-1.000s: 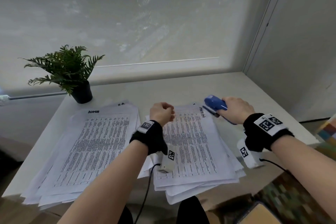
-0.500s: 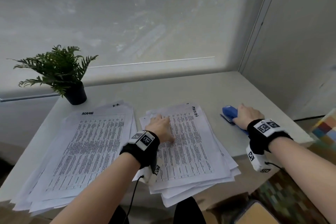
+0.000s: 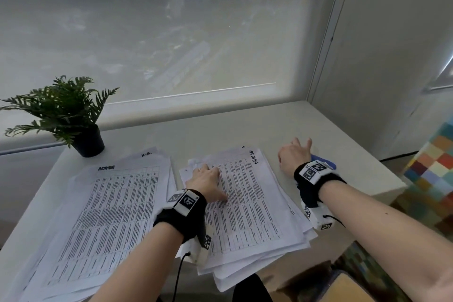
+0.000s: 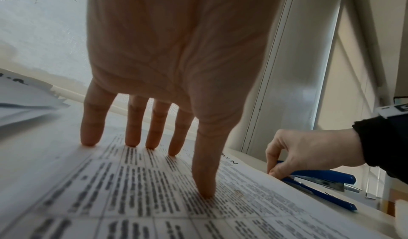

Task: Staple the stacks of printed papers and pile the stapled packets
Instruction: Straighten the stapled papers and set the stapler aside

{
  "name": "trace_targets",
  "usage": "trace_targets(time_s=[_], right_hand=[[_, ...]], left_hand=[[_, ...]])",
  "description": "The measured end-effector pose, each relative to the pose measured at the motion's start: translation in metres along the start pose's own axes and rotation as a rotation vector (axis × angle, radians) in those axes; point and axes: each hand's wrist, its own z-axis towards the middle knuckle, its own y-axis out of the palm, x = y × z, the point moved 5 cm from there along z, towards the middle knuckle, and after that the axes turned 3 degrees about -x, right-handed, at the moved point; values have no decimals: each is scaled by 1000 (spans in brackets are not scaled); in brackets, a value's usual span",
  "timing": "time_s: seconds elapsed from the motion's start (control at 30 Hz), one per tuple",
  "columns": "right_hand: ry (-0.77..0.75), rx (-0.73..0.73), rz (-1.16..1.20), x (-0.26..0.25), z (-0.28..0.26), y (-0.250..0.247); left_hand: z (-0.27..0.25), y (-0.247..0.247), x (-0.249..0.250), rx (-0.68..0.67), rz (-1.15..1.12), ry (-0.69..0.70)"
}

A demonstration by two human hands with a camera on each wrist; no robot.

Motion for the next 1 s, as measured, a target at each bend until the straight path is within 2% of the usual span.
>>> trace_targets(time_s=[0.17, 0.3, 0.5, 0.6, 0.67, 0.77, 0.93, 1.0], right_hand=[[-99, 38, -160, -8, -13, -1], [-149, 2, -219, -9, -15, 3], [-198, -88, -128, -3, -15, 8], [-214, -126, 90, 5, -15, 1], [-184, -59, 257, 18, -16, -10], [-153, 90, 207, 33, -21, -16], [-189, 81, 79, 28, -36, 7], [-186, 78, 102, 26, -36, 10]], left_hand=[[-2, 0, 1, -11, 5, -15], [-5, -2, 3, -25, 13, -20], [-6, -3, 4, -44, 27, -31], [-6, -4, 4, -41, 32, -26], [-5, -4, 4, -41, 29, -20], [-5, -5, 4, -37, 30, -11], [-7, -5, 5, -32, 37, -1], [-7, -5, 5, -32, 42, 2]])
